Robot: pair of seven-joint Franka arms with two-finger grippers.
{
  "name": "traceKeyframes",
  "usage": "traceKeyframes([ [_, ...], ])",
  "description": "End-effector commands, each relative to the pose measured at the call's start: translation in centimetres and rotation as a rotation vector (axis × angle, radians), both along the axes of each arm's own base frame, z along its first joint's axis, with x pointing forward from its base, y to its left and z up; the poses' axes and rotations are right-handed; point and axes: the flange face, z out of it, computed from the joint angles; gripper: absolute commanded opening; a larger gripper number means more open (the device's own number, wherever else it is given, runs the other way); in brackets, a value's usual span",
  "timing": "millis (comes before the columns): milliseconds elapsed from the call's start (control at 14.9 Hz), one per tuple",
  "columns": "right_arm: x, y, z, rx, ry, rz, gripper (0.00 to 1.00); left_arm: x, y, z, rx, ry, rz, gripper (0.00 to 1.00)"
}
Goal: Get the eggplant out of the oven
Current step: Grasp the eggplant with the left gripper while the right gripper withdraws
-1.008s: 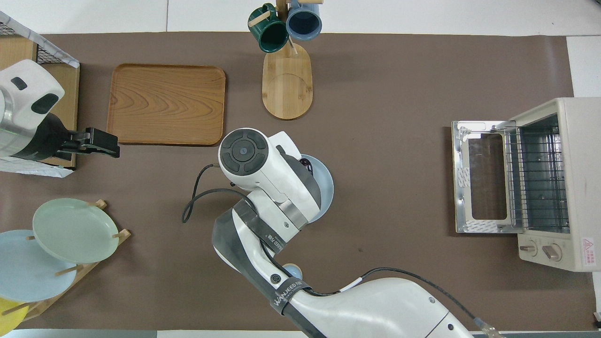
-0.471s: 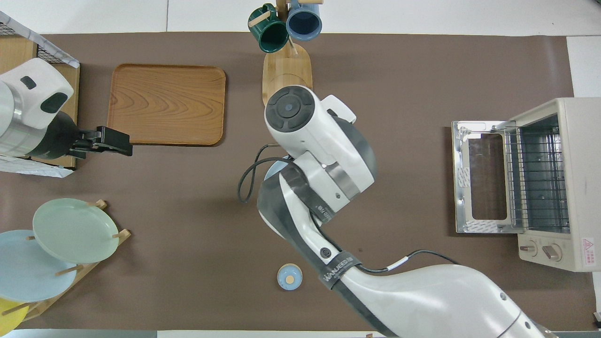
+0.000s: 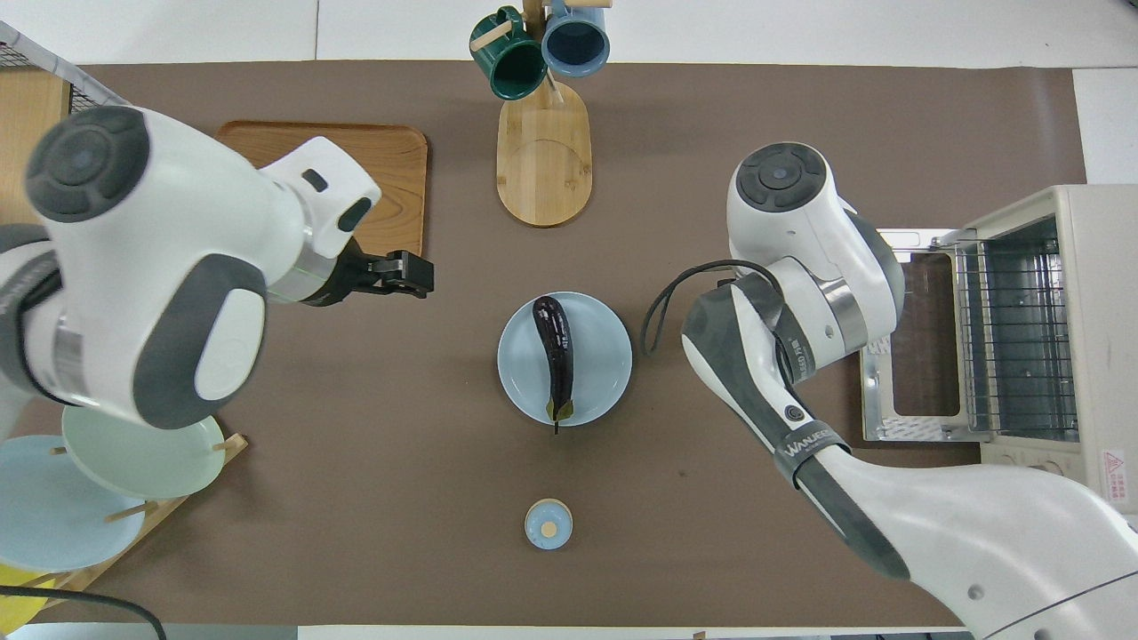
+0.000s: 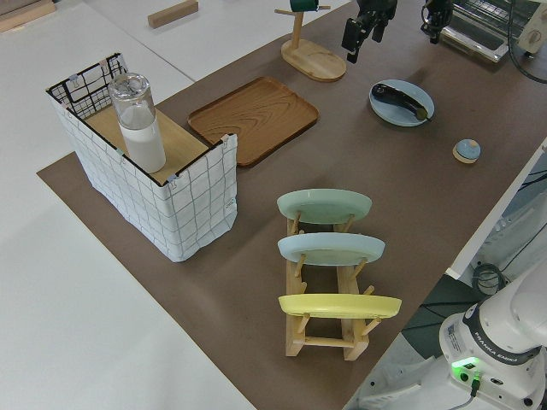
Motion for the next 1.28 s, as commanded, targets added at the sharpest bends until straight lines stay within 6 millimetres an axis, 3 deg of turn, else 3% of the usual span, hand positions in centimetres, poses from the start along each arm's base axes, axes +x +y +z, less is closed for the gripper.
traceKeyframes([
  [0,-2.5,-3.8,-2.1,0.000,-0.011,0.083,0.01,-0.6,-6.0,-4.8,-0.028,-0.017,0.022,1.00],
  [202,-2.6,-7.7,-3.4,-0.013,-0.024,0.099,0.01,-1.4,-9.4,-8.6,-0.043,-0.038,0.038,1.00],
  [403,-3.6,-8.6,-4.3,-0.023,-0.004,0.109,0.01,-2.6,-12.5,-11.6,-0.041,-0.037,-0.004,1.00],
  [672,-3.5,-10.2,-4.1,-0.063,0.022,0.188,0.01,-4.6,-15.7,-15.3,-0.019,-0.019,-0.072,1.00],
  [807,-3.2,-11.6,-3.9,-0.079,0.040,0.224,0.01,-5.0,-15.6,-15.9,-0.011,-0.013,-0.077,1.00],
  [941,-2.5,-12.3,-2.6,-0.085,0.052,0.242,0.01,-5.1,-15.6,-16.4,-0.008,-0.010,-0.083,1.00],
  [1076,-1.2,-14.2,0.8,-0.083,0.069,0.266,0.01,-5.4,-15.5,-17.9,-0.007,-0.010,-0.079,1.00],
  [1210,-1.1,-16.2,4.3,-0.071,0.073,0.280,0.01,-5.5,-15.5,-17.9,-0.010,-0.017,-0.079,1.00],
])
